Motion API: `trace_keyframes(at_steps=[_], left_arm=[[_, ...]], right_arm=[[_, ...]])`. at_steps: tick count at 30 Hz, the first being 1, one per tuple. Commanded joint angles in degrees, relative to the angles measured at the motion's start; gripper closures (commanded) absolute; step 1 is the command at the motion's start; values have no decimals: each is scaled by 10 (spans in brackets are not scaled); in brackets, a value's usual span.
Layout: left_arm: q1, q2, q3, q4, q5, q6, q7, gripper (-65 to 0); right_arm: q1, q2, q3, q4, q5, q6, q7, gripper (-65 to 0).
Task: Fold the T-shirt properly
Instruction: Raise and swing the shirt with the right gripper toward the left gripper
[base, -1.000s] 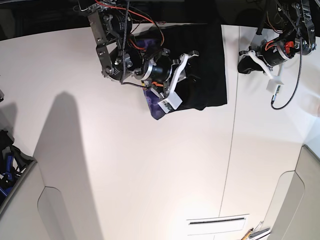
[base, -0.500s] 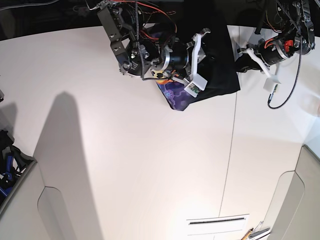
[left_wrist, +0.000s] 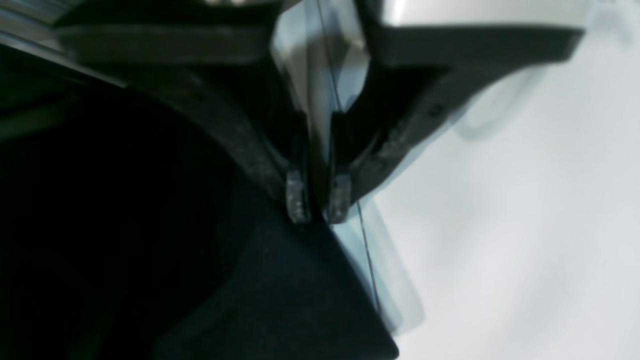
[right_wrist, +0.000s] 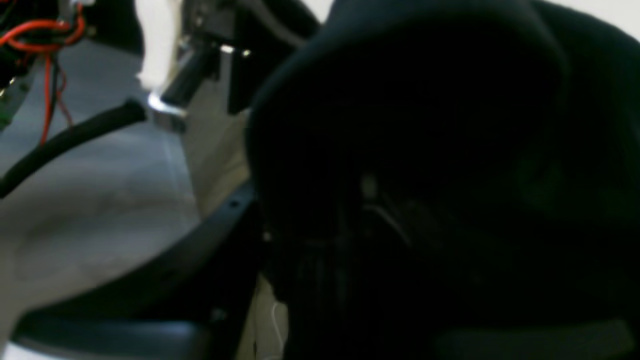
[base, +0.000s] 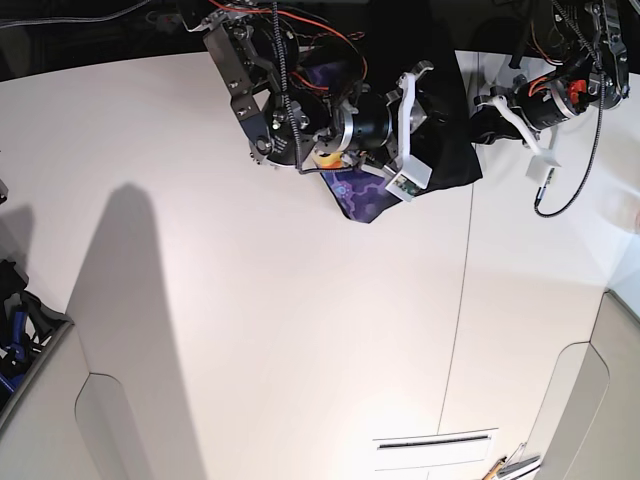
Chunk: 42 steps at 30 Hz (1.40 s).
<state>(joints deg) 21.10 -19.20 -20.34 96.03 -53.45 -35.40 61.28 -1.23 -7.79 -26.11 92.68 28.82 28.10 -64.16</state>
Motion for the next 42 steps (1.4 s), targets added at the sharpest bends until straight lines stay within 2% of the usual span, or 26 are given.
trace_keyframes(at_steps=[1, 3, 9, 11, 13, 16, 24, 34, 38, 42], left_arm=[[-1, -7, -3, 7, -12, -13, -4, -91], [-1, -6, -3, 7, -12, -13, -4, -91], [-2, -7, -3, 7, -12, -13, -4, -92], [-2, -7, -3, 7, -12, -13, -4, -91], [-2, -7, -3, 7, -12, -13, -4, -92], [-2, -7, -3, 7, -12, -13, -4, -91], [-2, -7, -3, 7, -12, -13, -4, -91], [-2, -7, -3, 7, -12, -13, -4, -91], [-2, -7, -3, 7, -12, -13, -4, -91], [-2, -7, -3, 7, -12, -13, -4, -91]], right_arm=[[9, -9, -2, 15, 16, 7, 8, -209], [9, -9, -2, 21, 16, 7, 3, -253], [9, -9, -2, 60, 14, 7, -2, -257], [9, -9, -2, 75, 41, 9, -2, -257], [9, -9, -2, 84, 75, 31, -2, -257], [9, -9, -2, 86, 98, 39, -2, -257], [9, -9, -2, 86, 94, 39, -2, -257], [9, -9, -2, 86, 16, 37, -1, -258], [7, -8, -2, 86, 17, 36, -1, -318], [11, -8, -2, 86, 20, 37, -2, -319]])
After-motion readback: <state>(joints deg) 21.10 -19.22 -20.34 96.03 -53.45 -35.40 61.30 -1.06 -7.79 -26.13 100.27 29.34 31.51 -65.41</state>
